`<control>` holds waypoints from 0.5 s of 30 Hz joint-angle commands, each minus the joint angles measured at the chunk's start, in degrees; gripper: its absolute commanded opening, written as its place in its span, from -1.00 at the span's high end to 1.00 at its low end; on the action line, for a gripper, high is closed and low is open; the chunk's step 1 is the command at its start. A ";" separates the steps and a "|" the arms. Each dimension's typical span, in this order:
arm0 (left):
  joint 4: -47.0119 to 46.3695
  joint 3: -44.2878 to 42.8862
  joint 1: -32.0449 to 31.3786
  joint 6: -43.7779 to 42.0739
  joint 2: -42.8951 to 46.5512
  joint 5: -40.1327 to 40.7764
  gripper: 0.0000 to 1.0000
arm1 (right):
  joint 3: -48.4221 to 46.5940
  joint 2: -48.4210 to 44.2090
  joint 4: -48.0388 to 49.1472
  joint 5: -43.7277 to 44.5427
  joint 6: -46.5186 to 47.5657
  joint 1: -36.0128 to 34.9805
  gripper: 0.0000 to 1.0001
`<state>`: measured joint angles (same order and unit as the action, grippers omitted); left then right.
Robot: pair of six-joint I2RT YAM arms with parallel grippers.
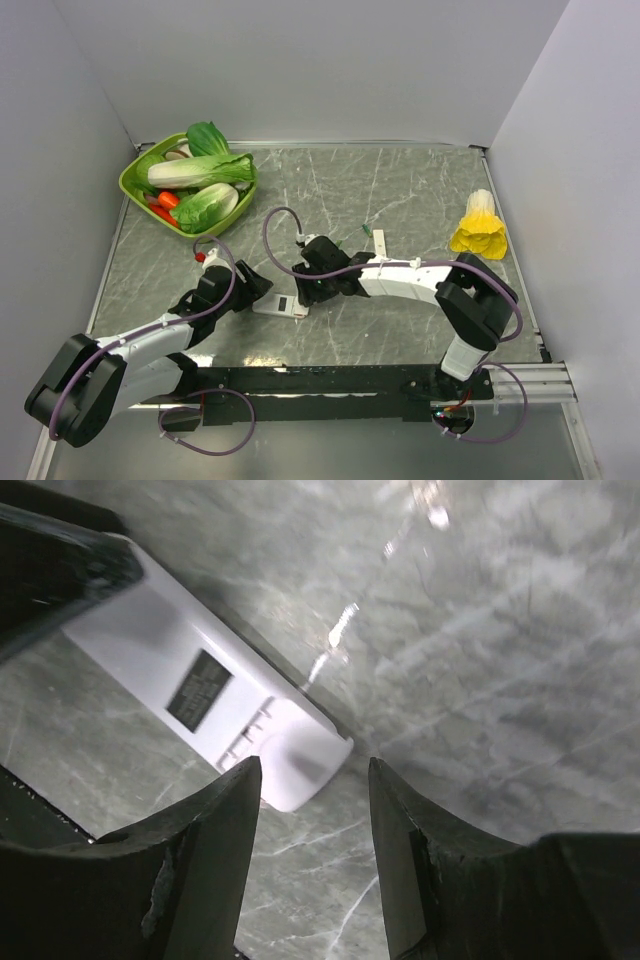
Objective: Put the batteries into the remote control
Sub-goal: Load the battery cover into the remote control.
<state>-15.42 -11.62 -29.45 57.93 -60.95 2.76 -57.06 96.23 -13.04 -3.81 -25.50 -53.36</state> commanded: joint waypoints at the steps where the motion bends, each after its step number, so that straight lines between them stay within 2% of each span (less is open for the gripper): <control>1: 4.26 0.72 -0.25 -0.63 -0.40 -1.18 -0.39 | 1.42 -1.83 4.86 0.56 -6.23 0.28 -0.10; 7: 4.08 0.81 -0.25 -0.63 -0.40 -1.36 -0.39 | 2.13 -1.04 6.97 -0.58 -7.81 0.28 -0.09; 15: 4.00 0.98 -0.25 -0.54 -0.40 -1.27 -0.39 | 3.27 -0.69 5.22 0.56 -8.43 0.10 -0.08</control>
<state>-15.46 -11.62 -29.45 57.91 -60.95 2.70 -54.83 96.25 -8.45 -4.10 -32.38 -53.36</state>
